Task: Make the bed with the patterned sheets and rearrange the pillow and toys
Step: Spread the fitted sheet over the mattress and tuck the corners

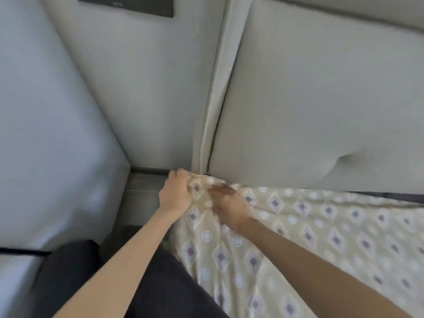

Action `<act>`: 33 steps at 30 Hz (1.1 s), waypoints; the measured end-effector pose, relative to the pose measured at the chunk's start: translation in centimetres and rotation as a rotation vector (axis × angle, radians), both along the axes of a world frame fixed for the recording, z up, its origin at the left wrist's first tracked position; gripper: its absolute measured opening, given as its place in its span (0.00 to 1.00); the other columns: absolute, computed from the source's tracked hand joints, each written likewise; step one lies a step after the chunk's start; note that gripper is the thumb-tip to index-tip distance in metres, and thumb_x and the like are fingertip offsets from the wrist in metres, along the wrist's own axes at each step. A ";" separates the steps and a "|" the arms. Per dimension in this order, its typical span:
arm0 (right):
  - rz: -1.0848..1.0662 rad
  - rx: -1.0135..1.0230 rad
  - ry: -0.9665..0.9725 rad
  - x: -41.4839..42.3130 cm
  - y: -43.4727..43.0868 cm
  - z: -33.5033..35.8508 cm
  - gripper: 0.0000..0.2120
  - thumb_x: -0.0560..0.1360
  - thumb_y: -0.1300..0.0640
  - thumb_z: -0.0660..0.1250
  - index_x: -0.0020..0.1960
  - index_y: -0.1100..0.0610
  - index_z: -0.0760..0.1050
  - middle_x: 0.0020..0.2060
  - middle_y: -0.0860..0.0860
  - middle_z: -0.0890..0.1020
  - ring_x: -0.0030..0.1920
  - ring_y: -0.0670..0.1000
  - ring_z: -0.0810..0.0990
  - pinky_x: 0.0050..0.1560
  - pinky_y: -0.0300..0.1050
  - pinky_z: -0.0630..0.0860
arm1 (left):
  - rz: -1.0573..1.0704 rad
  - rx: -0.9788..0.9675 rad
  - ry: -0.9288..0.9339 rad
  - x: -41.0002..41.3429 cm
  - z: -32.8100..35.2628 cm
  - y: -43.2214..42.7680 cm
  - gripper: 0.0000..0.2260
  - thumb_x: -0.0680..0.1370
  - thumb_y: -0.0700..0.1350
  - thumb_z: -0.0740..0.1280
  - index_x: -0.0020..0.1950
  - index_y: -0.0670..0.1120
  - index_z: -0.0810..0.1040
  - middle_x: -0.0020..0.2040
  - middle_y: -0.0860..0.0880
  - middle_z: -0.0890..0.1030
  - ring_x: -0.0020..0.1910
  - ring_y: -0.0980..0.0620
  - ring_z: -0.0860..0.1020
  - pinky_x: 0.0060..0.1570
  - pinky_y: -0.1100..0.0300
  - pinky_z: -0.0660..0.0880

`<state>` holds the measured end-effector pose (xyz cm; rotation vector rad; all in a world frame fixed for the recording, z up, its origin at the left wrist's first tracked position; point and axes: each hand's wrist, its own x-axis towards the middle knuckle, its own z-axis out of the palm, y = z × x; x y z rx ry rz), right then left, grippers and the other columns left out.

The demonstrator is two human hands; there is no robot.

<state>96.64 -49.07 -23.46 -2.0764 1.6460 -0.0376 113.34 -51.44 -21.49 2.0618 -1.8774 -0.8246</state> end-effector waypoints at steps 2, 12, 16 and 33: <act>-0.063 -0.107 -0.088 -2.4 0.9 0.6 0.19 0.77 0.60 0.61 0.66 0.50 0.74 0.66 0.50 0.74 0.65 0.51 0.72 0.59 0.45 0.73 | -0.011 -0.048 -0.020 -0.9 0.6 1.3 0.12 0.78 0.43 0.62 0.62 0.46 0.71 0.62 0.45 0.69 0.57 0.45 0.73 0.47 0.52 0.73; -0.356 -0.041 0.317 -12.9 2.4 1.7 0.29 0.75 0.42 0.64 0.71 0.52 0.62 0.69 0.49 0.67 0.72 0.54 0.57 0.72 0.56 0.53 | -0.389 -0.089 -0.150 -7.8 1.3 2.3 0.20 0.80 0.41 0.59 0.72 0.48 0.65 0.69 0.50 0.70 0.66 0.49 0.69 0.61 0.52 0.70; -0.302 0.088 0.415 -12.2 1.4 2.6 0.31 0.74 0.44 0.66 0.70 0.57 0.61 0.68 0.54 0.65 0.69 0.57 0.59 0.66 0.53 0.63 | -0.491 -0.081 -0.339 -9.2 1.2 2.2 0.25 0.78 0.43 0.62 0.75 0.50 0.60 0.71 0.51 0.67 0.68 0.47 0.68 0.61 0.51 0.69; -0.179 0.281 0.032 -15.1 1.3 6.4 0.19 0.78 0.41 0.55 0.39 0.51 0.74 0.37 0.46 0.77 0.46 0.52 0.74 0.46 0.44 0.67 | -0.732 -0.264 -0.576 -9.1 2.1 2.1 0.11 0.75 0.42 0.67 0.56 0.47 0.71 0.56 0.49 0.77 0.57 0.48 0.73 0.54 0.58 0.65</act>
